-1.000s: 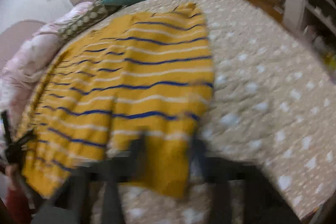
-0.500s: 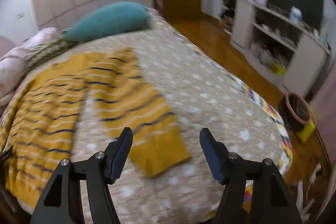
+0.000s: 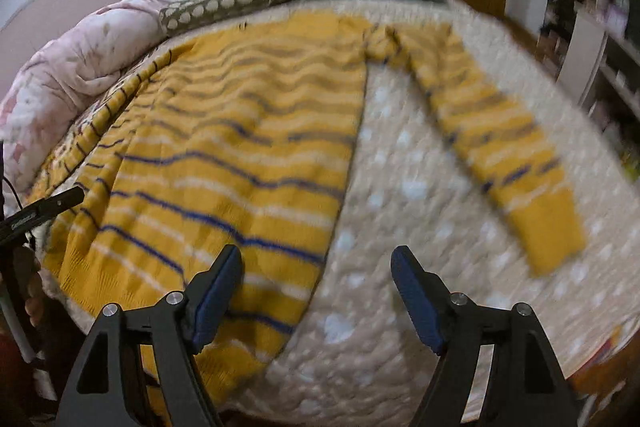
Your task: Fold small clothes
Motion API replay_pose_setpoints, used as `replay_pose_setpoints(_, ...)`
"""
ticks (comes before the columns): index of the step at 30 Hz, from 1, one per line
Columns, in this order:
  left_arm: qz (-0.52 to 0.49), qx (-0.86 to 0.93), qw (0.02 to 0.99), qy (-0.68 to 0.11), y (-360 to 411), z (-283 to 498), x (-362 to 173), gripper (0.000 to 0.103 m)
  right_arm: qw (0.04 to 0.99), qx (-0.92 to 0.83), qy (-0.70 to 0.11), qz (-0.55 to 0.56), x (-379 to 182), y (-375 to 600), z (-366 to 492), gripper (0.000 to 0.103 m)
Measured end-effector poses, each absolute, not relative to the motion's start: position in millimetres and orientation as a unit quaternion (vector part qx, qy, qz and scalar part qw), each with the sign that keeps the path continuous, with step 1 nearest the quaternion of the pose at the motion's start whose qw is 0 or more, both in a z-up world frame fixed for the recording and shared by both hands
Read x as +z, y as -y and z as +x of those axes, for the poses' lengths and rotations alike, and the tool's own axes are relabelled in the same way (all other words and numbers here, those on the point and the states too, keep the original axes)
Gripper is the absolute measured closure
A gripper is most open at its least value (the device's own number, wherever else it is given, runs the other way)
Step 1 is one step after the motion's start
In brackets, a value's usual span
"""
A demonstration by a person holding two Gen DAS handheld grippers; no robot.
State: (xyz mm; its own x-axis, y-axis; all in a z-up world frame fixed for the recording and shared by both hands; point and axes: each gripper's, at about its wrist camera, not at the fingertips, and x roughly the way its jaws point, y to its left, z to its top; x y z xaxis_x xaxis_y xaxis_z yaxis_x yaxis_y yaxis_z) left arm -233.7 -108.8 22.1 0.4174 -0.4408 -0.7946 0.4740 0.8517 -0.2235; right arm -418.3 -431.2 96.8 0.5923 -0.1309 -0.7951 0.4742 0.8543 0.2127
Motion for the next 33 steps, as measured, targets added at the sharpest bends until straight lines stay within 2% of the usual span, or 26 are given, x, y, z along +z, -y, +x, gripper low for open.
replay_pose_setpoints(3, 0.011, -0.27, 0.836, -0.477, 112.9, -236.5, 19.1, 0.002, 0.863, -0.153, -0.41, 0.252, 82.2, 430.3, -429.0, 0.02)
replay_pose_setpoints(5, 0.002, -0.253, 0.837, -0.485, 116.0, -237.9, 18.9, 0.032, 0.867, -0.142, -0.397, 0.267, 82.3, 426.0, -434.3, 0.019)
replay_pose_setpoints(7, 0.017, -0.223, 0.841, -0.493, 119.4, -236.6, 20.4, 0.081, 0.865, -0.129, -0.387, 0.291, 80.5, 425.1, -434.5, 0.019)
replay_pose_setpoints(8, 0.011, -0.233, 0.835, -0.499, 120.0, -236.1, 22.3, 0.09, 0.864, -0.125, -0.383, 0.301, 79.2, 425.2, -434.0, 0.021)
replay_pose_setpoints(9, 0.002, -0.231, 0.833, -0.504, 117.6, -234.4, 24.6, 0.092, 0.864, -0.123, -0.381, 0.305, 79.5, 425.3, -433.2, 0.024)
replay_pose_setpoints(10, -0.001, -0.225, 0.834, -0.503, 114.8, -234.8, 28.0, 0.093, 0.865, -0.116, -0.38, 0.306, 79.7, 425.5, -432.2, 0.051)
replay_pose_setpoints(11, 0.0, -0.22, 0.837, -0.5, 111.9, -236.7, 32.4, 0.093, 0.864, -0.104, -0.384, 0.31, 79.7, 426.6, -430.8, 0.086)
replay_pose_setpoints(13, 0.008, -0.21, 0.846, -0.491, 101.7, -245.0, 44.5, 0.094, 0.855, -0.078, -0.385, 0.339, 81.3, 432.3, -436.0, 0.089)
replay_pose_setpoints(18, -0.006, -0.202, 0.844, -0.497, 69.2, -270.6, 57.8, 0.094, 0.859, -0.058, -0.391, 0.326, 91.1, 425.9, -455.2, 0.098)
replay_pose_setpoints(22, 0.018, -0.185, 0.847, -0.498, 56.9, -292.8, 48.9, 0.095, 0.852, -0.069, -0.413, 0.314, 83.8, 413.1, -475.5, 0.098)
replay_pose_setpoints(23, 0.021, -0.185, 0.849, -0.494, 55.0, -295.8, 48.3, 0.093, 0.851, -0.071, -0.417, 0.311, 81.7, 411.8, -476.0, 0.097)
replay_pose_setpoints(25, 0.024, -0.182, 0.859, -0.478, 49.2, -303.6, 53.5, 0.082, 0.855, -0.086, -0.417, 0.295, 83.8, 408.1, -481.9, 0.097)
replay_pose_setpoints(27, 0.034, -0.169, 0.872, -0.458, 43.5, -310.2, 61.1, 0.076, 0.863, -0.093, -0.407, 0.285, 91.3, 408.6, -487.8, 0.092)
replay_pose_setpoints(28, 0.038, -0.168, 0.875, -0.452, 41.7, -312.5, 64.5, 0.068, 0.866, -0.092, -0.4, 0.287, 93.7, 410.8, -488.2, 0.073)
replay_pose_setpoints(29, 0.04, -0.17, 0.878, -0.447, 39.2, -314.2, 67.5, 0.063, 0.867, -0.089, -0.393, 0.292, 96.4, 412.7, -487.7, 0.043)
replay_pose_setpoints(30, 0.04, -0.172, 0.879, -0.442, 38.0, -316.9, 70.3, 0.055, 0.868, -0.085, -0.388, 0.298, 96.9, 414.6, -485.8, 0.031)
replay_pose_setpoints(31, 0.038, -0.176, 0.881, -0.437, 36.8, -319.9, 73.5, 0.051, 0.867, -0.076, -0.383, 0.309, 95.9, 416.6, -481.4, 0.025)
replay_pose_setpoints(33, 0.034, -0.179, 0.883, -0.433, 37.4, -321.7, 78.1, 0.047, 0.862, -0.059, -0.385, 0.326, 90.7, 415.9, -470.4, 0.025)
